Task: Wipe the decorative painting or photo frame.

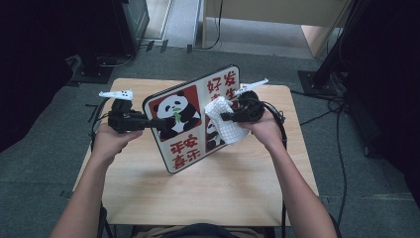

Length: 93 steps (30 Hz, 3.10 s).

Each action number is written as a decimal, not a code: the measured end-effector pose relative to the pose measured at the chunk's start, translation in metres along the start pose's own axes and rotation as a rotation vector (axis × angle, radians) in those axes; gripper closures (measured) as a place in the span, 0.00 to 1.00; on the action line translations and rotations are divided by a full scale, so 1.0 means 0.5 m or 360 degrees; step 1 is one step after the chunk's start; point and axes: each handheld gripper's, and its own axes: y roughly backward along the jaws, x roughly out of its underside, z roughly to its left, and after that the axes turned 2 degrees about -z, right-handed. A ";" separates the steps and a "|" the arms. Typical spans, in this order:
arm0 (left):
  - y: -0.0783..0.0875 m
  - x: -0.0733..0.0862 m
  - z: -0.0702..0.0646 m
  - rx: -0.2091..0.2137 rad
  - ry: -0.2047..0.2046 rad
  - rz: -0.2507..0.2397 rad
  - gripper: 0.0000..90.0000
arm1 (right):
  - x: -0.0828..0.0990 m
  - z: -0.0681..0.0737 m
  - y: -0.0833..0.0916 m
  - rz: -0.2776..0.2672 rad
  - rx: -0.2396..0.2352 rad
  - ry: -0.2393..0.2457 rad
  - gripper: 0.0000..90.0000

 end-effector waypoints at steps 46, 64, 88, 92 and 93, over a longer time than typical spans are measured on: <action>0.001 -0.001 0.002 0.0006 0.0006 0.0002 0.84 | 0.132 -0.027 -0.083 0.0092 0.0019 -0.0091 0.87; 0.001 -0.001 0.000 -0.0007 0.0003 0.0003 0.84 | 0.167 -0.033 -0.108 0.0167 0.0004 -0.0137 0.87; 0.001 0.000 0.001 -0.0006 -0.0001 0.0000 0.84 | 0.039 0.012 0.017 -0.0029 -0.0002 -0.0104 0.88; 0.001 -0.001 0.002 -0.0007 -0.0001 -0.0002 0.84 | 0.001 0.021 0.034 -0.0029 -0.0004 -0.0066 0.88; 0.001 -0.001 0.002 -0.0008 -0.0002 -0.0002 0.84 | -0.007 0.024 0.037 -0.0032 -0.0014 -0.0058 0.88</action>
